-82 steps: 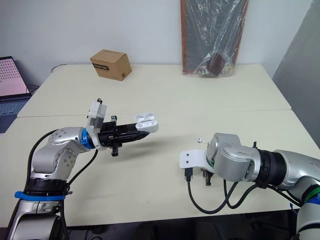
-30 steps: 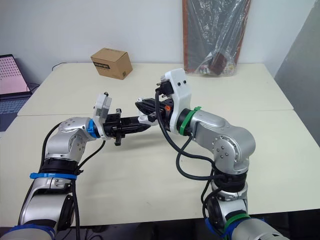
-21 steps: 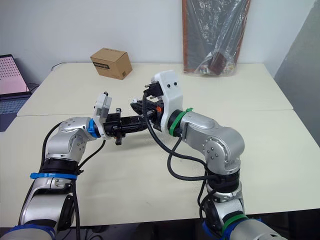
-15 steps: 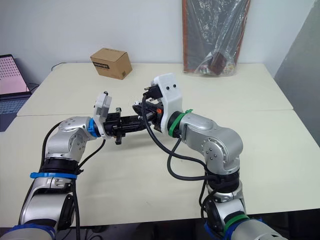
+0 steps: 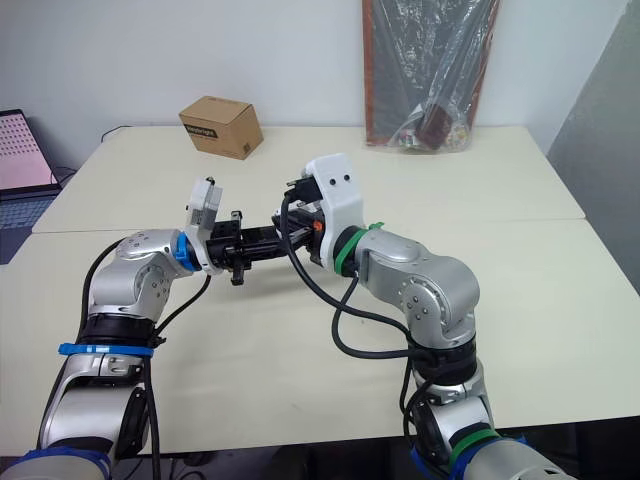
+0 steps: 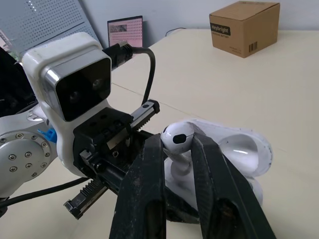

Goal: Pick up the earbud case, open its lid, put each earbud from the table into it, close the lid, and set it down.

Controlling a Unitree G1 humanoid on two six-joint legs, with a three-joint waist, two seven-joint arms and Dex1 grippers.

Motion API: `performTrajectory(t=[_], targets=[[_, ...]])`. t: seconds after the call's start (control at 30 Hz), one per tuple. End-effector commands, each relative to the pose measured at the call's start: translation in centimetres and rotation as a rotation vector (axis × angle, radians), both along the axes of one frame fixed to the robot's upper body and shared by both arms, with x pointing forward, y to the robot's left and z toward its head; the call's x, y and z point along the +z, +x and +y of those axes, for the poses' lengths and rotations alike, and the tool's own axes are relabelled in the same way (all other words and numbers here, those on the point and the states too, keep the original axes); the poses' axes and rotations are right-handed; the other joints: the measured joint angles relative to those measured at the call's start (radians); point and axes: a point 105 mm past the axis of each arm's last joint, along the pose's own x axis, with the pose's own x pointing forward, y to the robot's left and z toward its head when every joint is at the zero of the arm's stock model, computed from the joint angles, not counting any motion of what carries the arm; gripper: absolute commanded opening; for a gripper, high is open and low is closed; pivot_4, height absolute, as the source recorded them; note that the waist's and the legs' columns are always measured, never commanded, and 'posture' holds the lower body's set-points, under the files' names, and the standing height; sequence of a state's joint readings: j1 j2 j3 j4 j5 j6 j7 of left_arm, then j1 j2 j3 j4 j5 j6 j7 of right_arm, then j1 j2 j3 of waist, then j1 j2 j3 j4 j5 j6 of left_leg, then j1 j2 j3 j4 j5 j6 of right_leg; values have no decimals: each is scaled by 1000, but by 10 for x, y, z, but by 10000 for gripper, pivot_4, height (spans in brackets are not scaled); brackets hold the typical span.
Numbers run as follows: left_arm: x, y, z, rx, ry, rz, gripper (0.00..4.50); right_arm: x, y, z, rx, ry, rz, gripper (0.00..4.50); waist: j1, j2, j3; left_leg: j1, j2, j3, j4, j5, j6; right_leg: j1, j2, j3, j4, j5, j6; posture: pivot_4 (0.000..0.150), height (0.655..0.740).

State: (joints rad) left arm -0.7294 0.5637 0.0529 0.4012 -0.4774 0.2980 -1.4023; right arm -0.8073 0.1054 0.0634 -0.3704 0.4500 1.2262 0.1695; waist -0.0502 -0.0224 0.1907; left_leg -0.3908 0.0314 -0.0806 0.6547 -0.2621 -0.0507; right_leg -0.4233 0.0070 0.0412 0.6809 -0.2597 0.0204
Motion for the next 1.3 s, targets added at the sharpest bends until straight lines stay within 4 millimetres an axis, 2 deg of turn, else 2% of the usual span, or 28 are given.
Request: performTrajectory(t=[0.03, 0.33, 0.5, 0.7, 1.07, 1.3], targets=[[24, -1, 1, 6, -47, -76, 8096, 10, 3, 1, -46, 9, -36, 3722, 0, 0, 0, 0, 0, 0, 0, 0, 0, 0, 0, 0, 0, 0, 0, 1500, 7400], [35, 2, 1, 40, -88, -98, 8096, 3, 7, 1, -117, -19, -14, 3722, 0, 0, 0, 0, 0, 0, 0, 0, 0, 0, 0, 0, 0, 0, 0, 1500, 7400], [42, 3, -5, 47, -109, -145, 8096, -5, 5, 3, -123, -49, 32, 3722, 0, 0, 0, 0, 0, 0, 0, 0, 0, 0, 0, 0, 0, 0, 0, 1500, 7400], [45, 1, -13, 60, -131, -202, 8096, -7, 4, 7, -105, -45, 62, 3722, 0, 0, 0, -1, 0, 0, 0, 0, 0, -1, 0, 0, 0, 0, 0, 1500, 7400], [52, -1, -13, 92, -172, -238, 8096, -14, 9, 0, -165, -112, 88, 3722, -1, 0, 0, -1, 0, 0, -3, 0, 0, -1, 0, 0, -1, 0, 0, 1500, 7400], [49, -3, -9, 96, -165, -228, 8096, -5, 13, -10, -204, -82, 39, 27445, -2, 0, 0, 0, 0, 0, -5, 0, 0, -2, 0, 0, -1, 0, 0, 1500, 7400]])
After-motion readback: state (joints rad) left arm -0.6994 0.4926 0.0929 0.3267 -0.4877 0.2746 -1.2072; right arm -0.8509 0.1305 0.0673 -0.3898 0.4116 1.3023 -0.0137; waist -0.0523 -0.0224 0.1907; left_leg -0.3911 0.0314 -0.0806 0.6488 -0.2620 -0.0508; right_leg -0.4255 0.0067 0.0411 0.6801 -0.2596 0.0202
